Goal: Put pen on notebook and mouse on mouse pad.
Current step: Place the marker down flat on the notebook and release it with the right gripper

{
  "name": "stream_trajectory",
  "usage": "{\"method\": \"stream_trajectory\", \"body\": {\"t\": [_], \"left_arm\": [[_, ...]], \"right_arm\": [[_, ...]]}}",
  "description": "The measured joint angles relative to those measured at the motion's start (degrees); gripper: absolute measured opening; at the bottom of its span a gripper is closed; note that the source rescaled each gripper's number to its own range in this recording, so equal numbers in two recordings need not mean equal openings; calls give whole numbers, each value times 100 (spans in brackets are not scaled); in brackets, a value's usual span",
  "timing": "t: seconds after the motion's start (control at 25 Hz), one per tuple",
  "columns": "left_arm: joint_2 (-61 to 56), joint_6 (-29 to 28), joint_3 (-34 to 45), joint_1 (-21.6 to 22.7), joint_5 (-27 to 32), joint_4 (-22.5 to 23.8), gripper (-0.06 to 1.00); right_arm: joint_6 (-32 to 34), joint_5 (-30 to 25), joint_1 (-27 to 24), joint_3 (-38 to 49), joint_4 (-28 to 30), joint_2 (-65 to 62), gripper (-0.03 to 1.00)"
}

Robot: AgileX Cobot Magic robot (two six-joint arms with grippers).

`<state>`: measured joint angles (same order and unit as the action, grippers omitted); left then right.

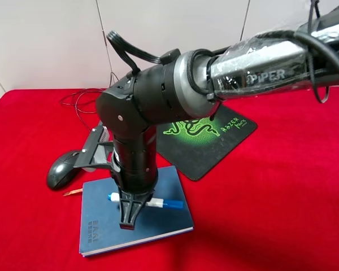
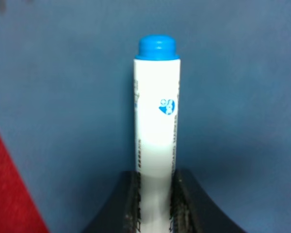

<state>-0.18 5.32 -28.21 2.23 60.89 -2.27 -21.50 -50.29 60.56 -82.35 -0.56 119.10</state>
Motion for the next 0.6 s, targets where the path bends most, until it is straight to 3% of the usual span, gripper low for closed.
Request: {"method": "stream_trajectory", "body": {"t": [0.28, 0.6], "left_arm": [[0, 0, 0, 0, 0, 0, 100], [0, 0, 0, 0, 0, 0, 100]], "right_arm": [[-2, 444, 0, -5, 56, 20, 1], [-15, 445, 0, -12, 56, 289, 1]]}}
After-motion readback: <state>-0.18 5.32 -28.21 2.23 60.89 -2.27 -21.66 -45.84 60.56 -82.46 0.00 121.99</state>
